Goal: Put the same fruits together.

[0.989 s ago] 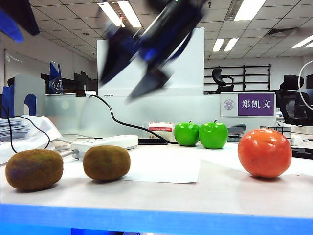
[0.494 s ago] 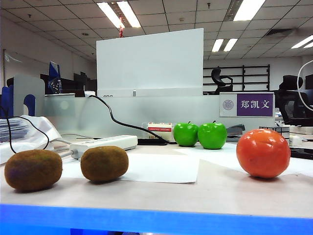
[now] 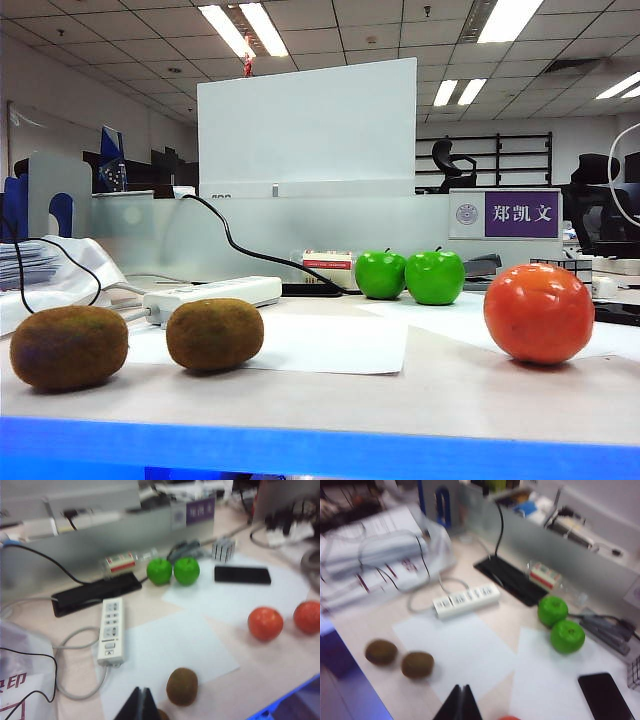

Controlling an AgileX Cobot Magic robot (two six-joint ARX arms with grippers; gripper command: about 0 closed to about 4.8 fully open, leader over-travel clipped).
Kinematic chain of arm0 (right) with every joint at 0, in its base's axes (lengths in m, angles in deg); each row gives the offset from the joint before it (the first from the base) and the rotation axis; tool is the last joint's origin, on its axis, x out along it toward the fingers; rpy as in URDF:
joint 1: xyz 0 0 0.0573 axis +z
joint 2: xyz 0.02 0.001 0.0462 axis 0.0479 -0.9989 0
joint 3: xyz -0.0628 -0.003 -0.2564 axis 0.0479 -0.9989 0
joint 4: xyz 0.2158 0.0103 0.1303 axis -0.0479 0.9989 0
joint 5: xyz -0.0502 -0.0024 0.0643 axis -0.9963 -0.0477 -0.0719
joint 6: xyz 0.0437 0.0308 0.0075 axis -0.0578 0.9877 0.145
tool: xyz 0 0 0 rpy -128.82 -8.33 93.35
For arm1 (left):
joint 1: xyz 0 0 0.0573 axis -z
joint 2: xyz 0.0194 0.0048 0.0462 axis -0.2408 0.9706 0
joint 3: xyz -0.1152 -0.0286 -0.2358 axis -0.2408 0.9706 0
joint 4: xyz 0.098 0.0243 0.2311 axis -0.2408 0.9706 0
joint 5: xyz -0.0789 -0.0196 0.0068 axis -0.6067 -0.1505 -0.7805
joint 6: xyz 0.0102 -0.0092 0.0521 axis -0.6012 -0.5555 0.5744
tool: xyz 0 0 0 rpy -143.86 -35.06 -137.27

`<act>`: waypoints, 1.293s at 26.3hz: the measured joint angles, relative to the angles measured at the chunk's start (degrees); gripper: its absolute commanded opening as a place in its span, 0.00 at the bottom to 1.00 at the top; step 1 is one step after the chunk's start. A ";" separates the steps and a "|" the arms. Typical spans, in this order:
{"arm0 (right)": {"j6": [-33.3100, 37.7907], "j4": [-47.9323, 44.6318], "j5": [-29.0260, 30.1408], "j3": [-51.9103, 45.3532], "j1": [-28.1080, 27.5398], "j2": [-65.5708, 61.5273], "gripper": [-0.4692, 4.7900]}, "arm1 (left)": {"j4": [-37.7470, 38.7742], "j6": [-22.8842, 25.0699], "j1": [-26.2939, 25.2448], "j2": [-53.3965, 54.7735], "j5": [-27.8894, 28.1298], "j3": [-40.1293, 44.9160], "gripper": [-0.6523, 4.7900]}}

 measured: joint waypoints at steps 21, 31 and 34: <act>22.32 3.26 -7.41 -26.45 -3.30 45.38 0.07 | -8.17 -6.88 0.00 -21.55 1.51 18.38 0.11; 18.82 4.37 2.60 -33.05 -13.20 48.61 0.08 | -15.19 -12.28 0.04 -29.09 4.90 28.33 0.11; 18.64 0.72 6.36 -35.67 -15.45 48.61 0.08 | -18.38 -14.67 0.04 -29.09 2.67 32.22 0.11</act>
